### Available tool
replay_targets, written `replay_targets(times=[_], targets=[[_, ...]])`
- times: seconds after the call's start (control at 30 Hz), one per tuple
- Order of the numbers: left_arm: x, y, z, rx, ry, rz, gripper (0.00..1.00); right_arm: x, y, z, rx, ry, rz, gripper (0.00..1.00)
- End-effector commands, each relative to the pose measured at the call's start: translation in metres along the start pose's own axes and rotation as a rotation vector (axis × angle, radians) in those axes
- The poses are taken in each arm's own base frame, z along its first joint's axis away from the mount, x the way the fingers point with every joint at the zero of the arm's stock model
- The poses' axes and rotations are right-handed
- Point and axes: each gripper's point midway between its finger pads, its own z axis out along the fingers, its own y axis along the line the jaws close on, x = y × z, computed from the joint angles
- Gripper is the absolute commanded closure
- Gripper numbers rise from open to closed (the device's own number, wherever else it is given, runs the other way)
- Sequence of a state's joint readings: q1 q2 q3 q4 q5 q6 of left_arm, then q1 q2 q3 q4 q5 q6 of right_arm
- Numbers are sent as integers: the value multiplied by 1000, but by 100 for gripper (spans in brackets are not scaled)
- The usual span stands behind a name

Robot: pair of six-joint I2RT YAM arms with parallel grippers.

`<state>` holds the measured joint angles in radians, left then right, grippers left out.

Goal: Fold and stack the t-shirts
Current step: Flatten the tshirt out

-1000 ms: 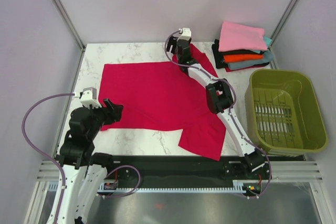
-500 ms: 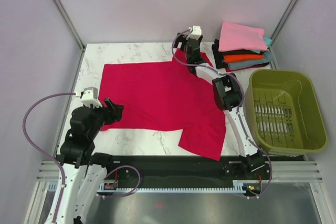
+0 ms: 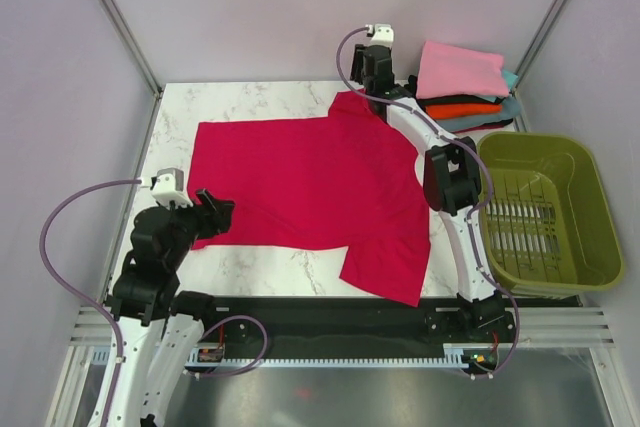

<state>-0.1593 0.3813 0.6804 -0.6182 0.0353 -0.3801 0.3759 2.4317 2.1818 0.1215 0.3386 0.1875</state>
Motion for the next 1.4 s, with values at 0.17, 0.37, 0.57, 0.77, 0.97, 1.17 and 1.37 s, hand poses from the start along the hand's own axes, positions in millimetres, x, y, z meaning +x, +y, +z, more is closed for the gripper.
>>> replay_targets(times=[0.17,0.37,0.57,0.77,0.97,1.17,1.37], targets=[[-8,-3,-2,18,-47,20,28,95,-17,-10,45,299,-61,48],[-9,-3,-4,18,-55,21,28,118,-22,-5,63,342,-69,49],[-9,-3,-4,19,-55,23,28,132,-27,-6,75,372,-75,49],[-9,-4,-4,23,-57,24,28,132,-32,-7,94,371,-92,55],[-9,-4,-4,22,-57,24,28,129,-36,-8,106,369,-105,59],[-9,-4,-5,24,-60,25,28,136,-41,-11,121,388,-127,62],[-9,-4,-5,24,-60,26,28,141,-45,-10,135,390,-139,77]])
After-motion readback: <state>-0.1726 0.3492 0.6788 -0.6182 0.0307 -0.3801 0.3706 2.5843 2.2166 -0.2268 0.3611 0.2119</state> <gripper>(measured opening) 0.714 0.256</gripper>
